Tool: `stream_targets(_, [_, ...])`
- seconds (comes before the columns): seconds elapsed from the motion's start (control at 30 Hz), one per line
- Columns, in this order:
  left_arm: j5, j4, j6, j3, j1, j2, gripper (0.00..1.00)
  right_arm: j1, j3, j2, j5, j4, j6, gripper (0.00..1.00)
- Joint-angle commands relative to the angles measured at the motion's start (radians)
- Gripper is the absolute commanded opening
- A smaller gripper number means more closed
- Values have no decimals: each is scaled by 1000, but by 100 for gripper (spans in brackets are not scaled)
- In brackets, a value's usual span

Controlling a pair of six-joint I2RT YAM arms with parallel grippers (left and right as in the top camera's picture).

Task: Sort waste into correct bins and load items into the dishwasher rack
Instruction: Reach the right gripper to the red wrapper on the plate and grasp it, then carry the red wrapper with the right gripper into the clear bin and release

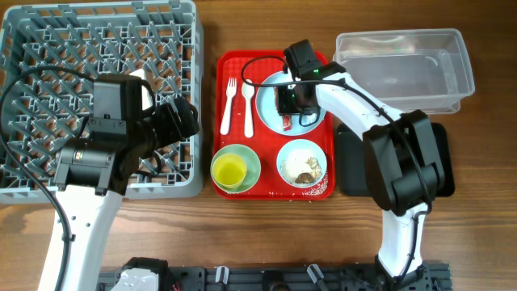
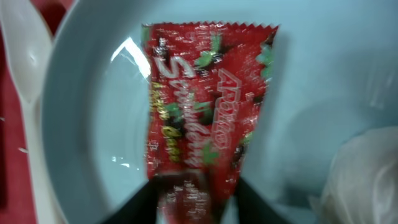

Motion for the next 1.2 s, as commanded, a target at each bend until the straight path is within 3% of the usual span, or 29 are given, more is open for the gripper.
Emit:
stream_targets(0.0, [-10,0,1,18,-3,7,100,14,11,25,22,-3,19,4])
stream_targets(0.23, [-10,0,1,18,-3,7,100,-25,11,-161,21,-34,56,4])
stream_targets(0.43, [-10,0,1,18,-3,7,100,-199,11,-422,63,-52,52,4])
stream_targets(0.73, [-10,0,1,18,-3,7,100,-401,-40,-352,185,-24,-60,5])
stream_targets(0.8, [-10,0,1,18,-3,7,100,-409,-40,-337,138,-18,-137,46])
stream_targets(0.83, [-10,0,1,18,-3,7,100,-406,-39,-340,112,-26,-159,59])
stream_targets(1.03, [-10,0,1,18,-3,7,100,-327,-31,-437,-94,-68,-129,64])
stream_targets(1.17, [-10,0,1,18,-3,7,100,-195,-41,-428,-63,-123,-129,62])
